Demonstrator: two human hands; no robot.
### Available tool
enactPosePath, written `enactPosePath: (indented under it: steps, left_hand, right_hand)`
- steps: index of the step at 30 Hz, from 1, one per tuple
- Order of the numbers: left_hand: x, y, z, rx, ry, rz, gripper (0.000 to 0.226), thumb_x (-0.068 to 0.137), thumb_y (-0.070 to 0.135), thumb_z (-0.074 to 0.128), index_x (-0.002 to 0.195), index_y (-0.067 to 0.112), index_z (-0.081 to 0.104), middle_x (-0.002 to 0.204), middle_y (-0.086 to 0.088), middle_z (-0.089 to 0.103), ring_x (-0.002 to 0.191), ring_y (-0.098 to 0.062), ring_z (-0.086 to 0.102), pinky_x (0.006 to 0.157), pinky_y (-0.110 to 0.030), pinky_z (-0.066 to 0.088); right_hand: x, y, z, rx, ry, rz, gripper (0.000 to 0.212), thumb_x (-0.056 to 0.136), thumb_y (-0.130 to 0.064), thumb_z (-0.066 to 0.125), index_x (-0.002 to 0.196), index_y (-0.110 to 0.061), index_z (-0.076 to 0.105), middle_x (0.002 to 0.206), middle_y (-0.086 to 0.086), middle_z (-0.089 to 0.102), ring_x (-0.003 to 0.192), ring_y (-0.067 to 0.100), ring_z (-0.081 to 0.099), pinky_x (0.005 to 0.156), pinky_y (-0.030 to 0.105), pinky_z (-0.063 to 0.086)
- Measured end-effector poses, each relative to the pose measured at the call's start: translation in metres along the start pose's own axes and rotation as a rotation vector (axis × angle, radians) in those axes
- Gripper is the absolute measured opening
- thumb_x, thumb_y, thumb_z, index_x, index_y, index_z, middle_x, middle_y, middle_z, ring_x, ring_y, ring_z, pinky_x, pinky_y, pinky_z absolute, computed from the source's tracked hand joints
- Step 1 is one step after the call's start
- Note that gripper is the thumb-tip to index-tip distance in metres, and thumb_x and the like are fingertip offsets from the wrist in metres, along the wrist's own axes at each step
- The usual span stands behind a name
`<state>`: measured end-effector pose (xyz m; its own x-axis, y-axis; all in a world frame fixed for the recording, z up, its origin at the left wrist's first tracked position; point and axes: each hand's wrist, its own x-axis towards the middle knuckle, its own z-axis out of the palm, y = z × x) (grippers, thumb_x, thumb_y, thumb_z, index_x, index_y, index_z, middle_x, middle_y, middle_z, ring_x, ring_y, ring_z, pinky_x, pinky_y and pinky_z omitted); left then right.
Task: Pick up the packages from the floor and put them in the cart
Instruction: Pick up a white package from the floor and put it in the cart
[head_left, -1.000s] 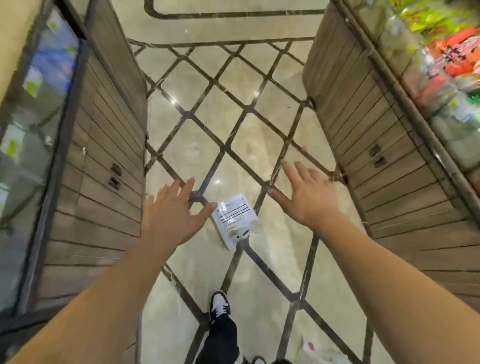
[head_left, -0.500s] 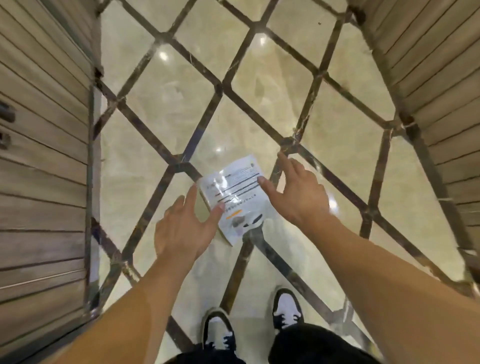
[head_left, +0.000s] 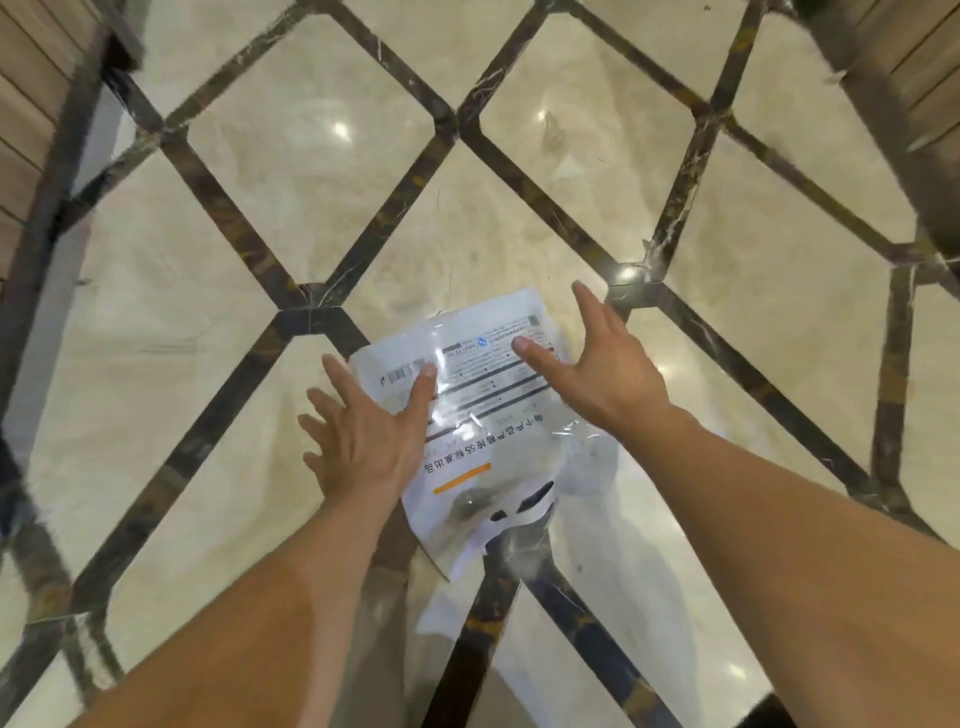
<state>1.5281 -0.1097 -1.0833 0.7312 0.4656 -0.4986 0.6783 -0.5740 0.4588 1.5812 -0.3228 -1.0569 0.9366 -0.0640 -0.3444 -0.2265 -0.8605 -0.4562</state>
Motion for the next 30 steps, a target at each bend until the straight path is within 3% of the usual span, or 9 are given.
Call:
enactPosePath:
  steps: [4,8,11,14,17,20,24,28,30]
  left_hand:
    - [0.018,-0.007,0.01,0.008,-0.099,-0.102,0.135,0.067,0.096,0.047,0.161,0.024,-0.019,0.172,-0.015,0.002,0.155,-0.045,0.011,0.118,-0.065,0.023]
    - [0.016,-0.006,0.017,-0.171,-0.194,-0.221,0.14,0.063,0.098,0.05,0.162,0.02,-0.013,0.163,-0.021,0.026,0.145,-0.046,0.034,0.116,-0.059,0.032]
    - [0.015,-0.003,0.021,-0.292,-0.241,-0.234,0.135,0.07,0.092,0.053,0.162,0.017,-0.012,0.163,-0.018,0.032,0.147,-0.043,0.034,0.118,-0.057,0.031]
    - [0.017,-0.001,0.024,-0.425,-0.241,-0.249,0.13,0.073,0.085,0.061,0.163,0.018,-0.005,0.162,-0.015,0.037,0.142,-0.041,0.043,0.116,-0.051,0.036]
    - [0.017,0.0,0.026,-0.515,-0.226,-0.259,0.115,0.078,0.076,0.067,0.16,0.021,0.008,0.147,-0.013,0.052,0.126,-0.038,0.057,0.103,-0.043,0.045]
    - [0.015,0.0,0.024,-0.544,-0.194,-0.267,0.106,0.08,0.069,0.071,0.159,0.022,0.017,0.133,-0.011,0.06,0.102,-0.031,0.064,0.091,-0.04,0.049]
    - [0.013,0.005,0.018,-0.531,-0.147,-0.3,0.109,0.077,0.072,0.071,0.156,0.019,0.019,0.128,-0.011,0.06,0.093,-0.03,0.065,0.089,-0.043,0.052]
    - [0.003,0.015,0.013,-0.536,-0.128,-0.264,0.085,0.079,0.071,0.071,0.138,0.021,0.037,0.111,-0.004,0.063,0.077,-0.016,0.06,0.064,-0.033,0.047]
    - [-0.008,0.02,0.012,-0.51,-0.102,-0.226,0.082,0.077,0.073,0.071,0.134,0.023,0.039,0.112,-0.004,0.065,0.083,-0.021,0.064,0.074,-0.037,0.053]
  right_hand:
    - [0.018,0.014,0.019,-0.026,-0.16,0.129,0.128,0.073,-0.094,0.049,0.165,-0.028,-0.011,0.174,0.007,0.012,0.152,0.039,0.034,0.117,0.058,0.037]
    - [0.018,0.011,0.035,0.171,-0.205,0.231,0.132,0.08,-0.078,0.065,0.163,-0.02,-0.02,0.172,0.018,0.016,0.15,0.041,0.036,0.12,0.052,0.034]
    - [0.02,0.008,0.041,0.287,-0.217,0.276,0.13,0.08,-0.075,0.069,0.165,-0.017,-0.011,0.167,0.019,0.03,0.147,0.04,0.041,0.119,0.051,0.037]
    - [0.024,0.012,0.042,0.312,-0.244,0.306,0.138,0.066,-0.087,0.069,0.166,-0.017,0.004,0.161,0.012,0.043,0.142,0.038,0.048,0.115,0.051,0.042]
    - [0.024,0.018,0.04,0.369,-0.246,0.325,0.144,0.042,-0.097,0.068,0.158,-0.021,0.03,0.149,0.005,0.056,0.131,0.033,0.058,0.111,0.049,0.047]
    - [0.023,0.018,0.039,0.387,-0.251,0.301,0.127,0.039,-0.099,0.067,0.142,-0.027,0.052,0.133,-0.001,0.066,0.118,0.027,0.065,0.104,0.046,0.053]
    - [0.022,0.014,0.038,0.314,-0.207,0.307,0.119,0.037,-0.108,0.055,0.13,-0.033,0.061,0.121,-0.003,0.07,0.11,0.027,0.067,0.1,0.046,0.055]
    - [0.009,0.01,0.027,0.301,-0.098,0.301,0.1,0.05,-0.104,0.05,0.122,-0.035,0.062,0.112,-0.003,0.071,0.105,0.028,0.068,0.097,0.046,0.056]
    - [-0.005,0.012,0.021,0.339,-0.086,0.304,0.099,0.052,-0.102,0.05,0.125,-0.037,0.059,0.113,-0.004,0.071,0.105,0.027,0.069,0.097,0.047,0.055]
